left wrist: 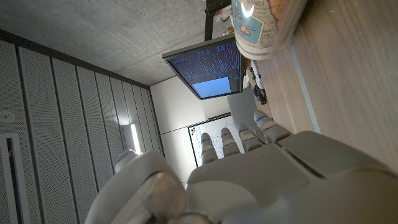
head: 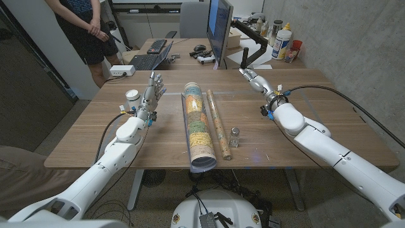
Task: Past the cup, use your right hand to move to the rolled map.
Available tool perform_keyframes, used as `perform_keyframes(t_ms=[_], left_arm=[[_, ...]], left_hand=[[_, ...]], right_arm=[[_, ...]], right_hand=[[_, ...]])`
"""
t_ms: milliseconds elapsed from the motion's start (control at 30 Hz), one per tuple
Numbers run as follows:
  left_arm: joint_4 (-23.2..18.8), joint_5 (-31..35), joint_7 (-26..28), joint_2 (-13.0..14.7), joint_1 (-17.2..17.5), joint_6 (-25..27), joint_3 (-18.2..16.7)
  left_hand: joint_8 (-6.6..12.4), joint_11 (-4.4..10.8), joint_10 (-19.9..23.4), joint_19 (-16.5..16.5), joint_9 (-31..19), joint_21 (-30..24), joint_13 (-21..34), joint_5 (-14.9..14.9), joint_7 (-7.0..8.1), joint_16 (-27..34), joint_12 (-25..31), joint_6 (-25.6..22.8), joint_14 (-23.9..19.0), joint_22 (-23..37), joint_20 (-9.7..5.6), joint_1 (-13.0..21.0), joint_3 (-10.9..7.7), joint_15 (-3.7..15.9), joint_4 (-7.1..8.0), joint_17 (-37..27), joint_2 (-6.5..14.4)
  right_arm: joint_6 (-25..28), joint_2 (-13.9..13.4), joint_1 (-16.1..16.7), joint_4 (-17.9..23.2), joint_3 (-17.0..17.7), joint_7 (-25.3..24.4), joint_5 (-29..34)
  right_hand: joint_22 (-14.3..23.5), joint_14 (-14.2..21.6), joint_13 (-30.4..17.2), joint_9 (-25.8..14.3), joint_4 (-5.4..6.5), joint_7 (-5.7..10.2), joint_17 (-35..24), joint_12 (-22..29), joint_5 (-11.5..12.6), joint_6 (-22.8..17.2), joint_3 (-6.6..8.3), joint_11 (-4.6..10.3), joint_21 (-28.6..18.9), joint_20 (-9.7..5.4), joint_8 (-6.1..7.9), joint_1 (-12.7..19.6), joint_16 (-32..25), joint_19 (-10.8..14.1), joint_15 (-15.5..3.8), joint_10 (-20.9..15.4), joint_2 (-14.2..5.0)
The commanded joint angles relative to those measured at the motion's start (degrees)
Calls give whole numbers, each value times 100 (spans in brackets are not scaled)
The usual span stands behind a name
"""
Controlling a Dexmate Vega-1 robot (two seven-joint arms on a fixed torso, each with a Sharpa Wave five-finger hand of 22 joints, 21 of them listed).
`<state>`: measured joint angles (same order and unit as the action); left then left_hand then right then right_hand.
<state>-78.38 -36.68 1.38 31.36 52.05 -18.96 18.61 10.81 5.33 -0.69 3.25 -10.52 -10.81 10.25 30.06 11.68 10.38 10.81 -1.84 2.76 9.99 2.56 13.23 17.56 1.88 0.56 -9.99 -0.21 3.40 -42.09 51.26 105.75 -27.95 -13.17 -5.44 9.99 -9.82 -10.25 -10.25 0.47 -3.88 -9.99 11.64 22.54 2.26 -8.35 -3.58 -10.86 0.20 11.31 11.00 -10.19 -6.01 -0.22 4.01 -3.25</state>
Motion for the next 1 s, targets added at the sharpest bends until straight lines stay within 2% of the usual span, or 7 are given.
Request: perform_keyframes(t_ms=[33,233,267,300,433,667,1000], left_arm=[[-27,0,33,4,71,14,-2],[-21,12,54,2,77,2,-7],[-32,2,65,5,87,18,-13],[-39,-9,64,8,96,28,-16],[-52,-21,65,16,123,59,-10],[-36,-31,59,8,132,73,-1],[-30,3,59,6,113,68,20]], left_hand=[[25,-2,-27,20,-14,-25,21,29,9,10,26,12,52,17,-38,66,46,289,-16,-30,-2],[24,-1,-32,7,-13,-21,20,28,7,11,26,17,61,17,-23,68,47,276,-13,-30,-2],[26,2,-34,5,-13,-20,20,28,5,11,25,12,62,17,-20,68,47,273,-13,-30,-2],[26,1,-35,7,-13,-21,20,28,4,12,25,12,61,17,-19,68,48,277,-13,-30,-2],[24,2,-31,3,-13,-21,20,28,6,11,28,19,69,16,-20,69,49,267,-12,-29,-2],[24,2,-37,4,-13,-23,20,27,8,10,28,20,83,16,-20,71,50,251,-9,-29,-3],[25,-1,-54,3,-13,-24,20,26,3,11,23,17,92,16,-19,71,52,249,-6,-29,-3]], right_arm=[[390,-140,-45,365,-128,99,460],[526,-211,-128,481,-200,245,623],[621,-244,-174,533,-246,284,727],[666,-254,-199,551,-260,326,749],[838,-307,-318,622,-342,515,859],[1034,-327,-527,702,-518,773,1091],[856,-268,-599,647,-634,822,1316]], right_hand=[[21,-281,-30,-23,-56,16,-15,1,58,-7,-1,36,-7,-10,9,92,10,-21,-40,45,-11],[20,-286,-32,-24,-97,118,-15,-7,80,81,11,88,-22,36,-21,155,1,11,-60,92,-11],[19,-261,-33,-25,-135,114,-14,16,105,76,16,261,-32,24,-13,210,-13,35,-93,56,-5],[19,-198,-32,-25,-157,182,-14,49,123,-3,17,363,-52,-14,17,240,-35,97,-177,-22,-3],[18,-185,-30,-25,-178,256,-13,50,144,-6,14,506,-56,-36,10,266,-32,128,-218,-30,-1],[18,-196,-30,-26,-193,270,-13,40,159,87,11,487,-49,-19,-27,284,-25,123,-234,-7,4],[19,-230,-30,-27,-192,281,-16,17,172,183,0,468,-33,20,-60,274,-14,89,-235,57,1]])
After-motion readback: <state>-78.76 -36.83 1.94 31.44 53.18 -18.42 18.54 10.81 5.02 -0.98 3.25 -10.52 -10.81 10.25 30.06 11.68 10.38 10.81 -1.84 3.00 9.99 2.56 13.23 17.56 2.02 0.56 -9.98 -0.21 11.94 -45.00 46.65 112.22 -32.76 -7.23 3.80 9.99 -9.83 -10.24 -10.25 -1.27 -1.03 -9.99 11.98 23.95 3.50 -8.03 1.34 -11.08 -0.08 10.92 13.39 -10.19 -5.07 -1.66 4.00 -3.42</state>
